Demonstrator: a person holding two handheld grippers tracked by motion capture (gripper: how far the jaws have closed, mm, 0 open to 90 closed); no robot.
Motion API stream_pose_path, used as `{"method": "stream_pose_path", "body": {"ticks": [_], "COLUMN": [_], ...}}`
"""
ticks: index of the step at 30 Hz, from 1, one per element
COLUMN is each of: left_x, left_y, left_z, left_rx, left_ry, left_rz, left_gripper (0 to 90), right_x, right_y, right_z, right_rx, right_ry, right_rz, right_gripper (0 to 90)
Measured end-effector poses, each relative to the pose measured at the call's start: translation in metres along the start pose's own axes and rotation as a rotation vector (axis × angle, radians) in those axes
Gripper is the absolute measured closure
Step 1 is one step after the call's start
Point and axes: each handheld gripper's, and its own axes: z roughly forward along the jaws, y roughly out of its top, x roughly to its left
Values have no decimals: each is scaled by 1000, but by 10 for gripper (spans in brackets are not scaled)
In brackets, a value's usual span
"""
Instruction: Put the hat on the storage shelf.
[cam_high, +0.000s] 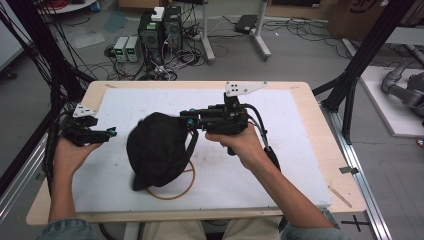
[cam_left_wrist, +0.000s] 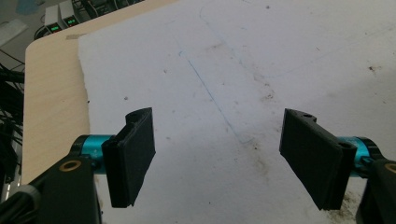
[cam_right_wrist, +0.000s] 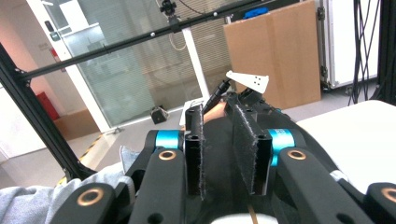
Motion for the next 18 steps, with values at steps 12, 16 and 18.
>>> {"method": "stream_pose_path", "body": {"ticks": [12,16,18], "left_x": [-2,-4,-5], "left_y": [1,2,2], "left_z": [1,2,2], "left_rx": [1,2,1], "left_ry": [4,3,3], "left_rz": [8,12,14], "left_gripper": [268,268,268], "right_x": [-13,-23,-25], "right_y": [-1,-7,-8], "right_z": [-29,-46,-49], "right_rx": [-10,13,12], "right_ry": [-144,-263,-275], "right_rz": [-26,-39,-37], "right_gripper": [512,412,402]}}
